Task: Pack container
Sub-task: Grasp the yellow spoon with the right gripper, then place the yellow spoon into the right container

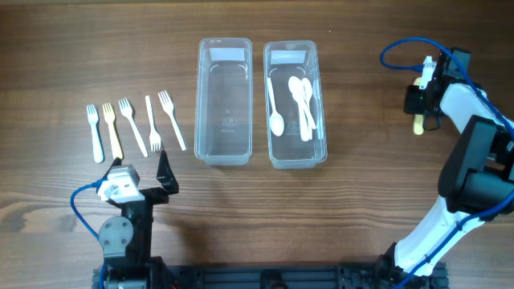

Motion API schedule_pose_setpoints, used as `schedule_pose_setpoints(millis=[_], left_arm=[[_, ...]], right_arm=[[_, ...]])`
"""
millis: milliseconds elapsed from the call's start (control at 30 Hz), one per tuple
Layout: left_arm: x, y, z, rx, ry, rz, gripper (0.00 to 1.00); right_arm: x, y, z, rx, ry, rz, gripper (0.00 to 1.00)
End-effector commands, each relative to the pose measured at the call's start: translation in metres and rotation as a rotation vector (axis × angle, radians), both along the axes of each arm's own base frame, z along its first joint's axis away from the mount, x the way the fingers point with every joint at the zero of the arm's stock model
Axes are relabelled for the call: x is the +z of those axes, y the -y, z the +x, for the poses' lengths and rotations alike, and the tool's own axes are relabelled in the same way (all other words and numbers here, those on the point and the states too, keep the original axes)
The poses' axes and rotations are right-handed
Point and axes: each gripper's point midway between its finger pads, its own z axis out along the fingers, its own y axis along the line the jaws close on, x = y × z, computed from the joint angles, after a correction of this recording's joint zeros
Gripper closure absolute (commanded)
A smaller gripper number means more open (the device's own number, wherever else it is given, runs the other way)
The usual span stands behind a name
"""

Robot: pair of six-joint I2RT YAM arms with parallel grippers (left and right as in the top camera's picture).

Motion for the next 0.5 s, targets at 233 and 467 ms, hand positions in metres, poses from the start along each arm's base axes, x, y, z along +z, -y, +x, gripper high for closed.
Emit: schedule_pose_setpoints(millis=[233, 467], left_arm=[[-0.001, 0.003, 0.0, -0.019, 0.001, 0.022, 0.0], [-0.001, 0.003, 0.0, -0.019, 0.001, 0.022, 0.0]], right_arm=[[0.082, -0.019, 0.037, 0.002, 0.159, 0.112, 0.96], [0.173, -0.126, 0.062, 0.128, 0.35, 0.373, 0.96]])
